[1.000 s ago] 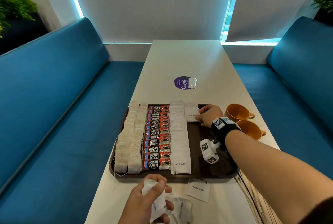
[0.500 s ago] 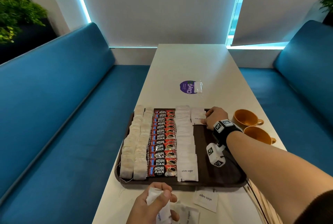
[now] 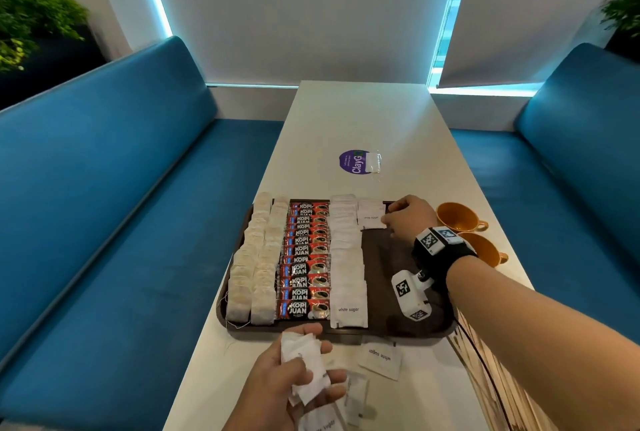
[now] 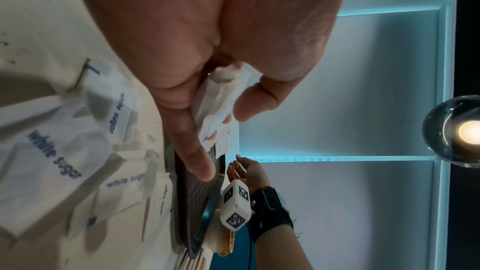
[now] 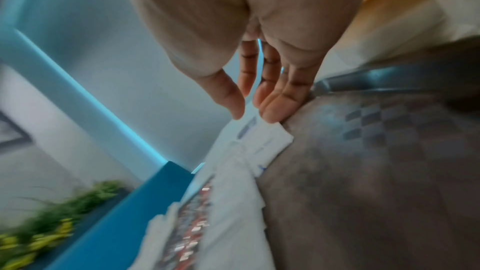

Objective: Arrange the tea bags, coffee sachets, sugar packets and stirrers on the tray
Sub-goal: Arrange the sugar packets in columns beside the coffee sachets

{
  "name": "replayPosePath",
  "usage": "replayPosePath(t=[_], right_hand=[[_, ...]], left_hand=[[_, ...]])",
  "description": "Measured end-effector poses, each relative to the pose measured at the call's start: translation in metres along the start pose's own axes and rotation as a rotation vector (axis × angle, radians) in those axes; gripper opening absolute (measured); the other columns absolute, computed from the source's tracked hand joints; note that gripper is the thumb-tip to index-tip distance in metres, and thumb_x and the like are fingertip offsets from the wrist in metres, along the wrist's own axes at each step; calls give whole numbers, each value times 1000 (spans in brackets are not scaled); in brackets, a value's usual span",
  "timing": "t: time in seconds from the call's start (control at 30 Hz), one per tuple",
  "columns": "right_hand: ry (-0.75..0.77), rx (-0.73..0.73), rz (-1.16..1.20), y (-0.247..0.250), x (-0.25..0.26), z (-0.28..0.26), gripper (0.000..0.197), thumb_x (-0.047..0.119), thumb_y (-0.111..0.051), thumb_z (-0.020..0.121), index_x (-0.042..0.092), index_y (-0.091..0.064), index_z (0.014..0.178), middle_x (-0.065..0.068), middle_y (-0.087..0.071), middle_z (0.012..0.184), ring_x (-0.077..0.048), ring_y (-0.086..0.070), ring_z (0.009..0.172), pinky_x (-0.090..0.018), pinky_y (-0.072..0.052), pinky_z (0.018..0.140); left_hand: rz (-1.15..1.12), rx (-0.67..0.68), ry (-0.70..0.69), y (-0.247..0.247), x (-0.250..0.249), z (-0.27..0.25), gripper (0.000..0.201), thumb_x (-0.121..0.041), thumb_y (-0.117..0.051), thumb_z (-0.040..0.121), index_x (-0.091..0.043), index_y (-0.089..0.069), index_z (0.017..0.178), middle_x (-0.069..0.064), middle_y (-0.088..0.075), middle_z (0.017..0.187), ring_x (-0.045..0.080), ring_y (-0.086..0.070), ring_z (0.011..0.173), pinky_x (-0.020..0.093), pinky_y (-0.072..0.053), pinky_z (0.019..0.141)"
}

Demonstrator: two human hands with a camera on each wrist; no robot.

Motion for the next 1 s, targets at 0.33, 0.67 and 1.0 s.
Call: replayPosePath(t=[0.33, 0.67, 1.0], right_hand=[[291, 372, 162, 17, 44, -194, 10, 18, -78, 89, 18, -70, 95, -2, -73, 89, -16, -69, 75, -26, -59, 71], [215, 500, 355, 19, 5, -296, 20, 17, -79, 89, 19, -72, 107, -9, -75, 92, -16, -69, 71, -34, -62, 67], [165, 533, 452, 22, -8, -310, 22, 12, -81, 86, 11, -73, 106, -12, -77, 93, -26, -70, 72, -35, -62, 68]], left_hand=[[68, 88, -136, -21, -5, -36, 37, 15, -48, 94, 4, -58, 127, 30, -70, 116, 56, -67, 102, 54, -61, 80], [261, 56, -200, -33, 0, -56, 31, -6, -69, 89, -2, -69, 120, 26, -73, 109, 34, -70, 81, 36, -61, 63], [356, -37, -288, -31, 1, -62, 46, -20, -83, 74, -3, -65, 113, 15, -71, 84, 23, -58, 62, 28, -45, 50]])
Point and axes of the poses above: each hand's wrist, its own z-axis towards the middle knuckle, its own y-axis out of the back of the hand, x = y × z, the point moved 8 cm from there along z, towards the middle knuckle
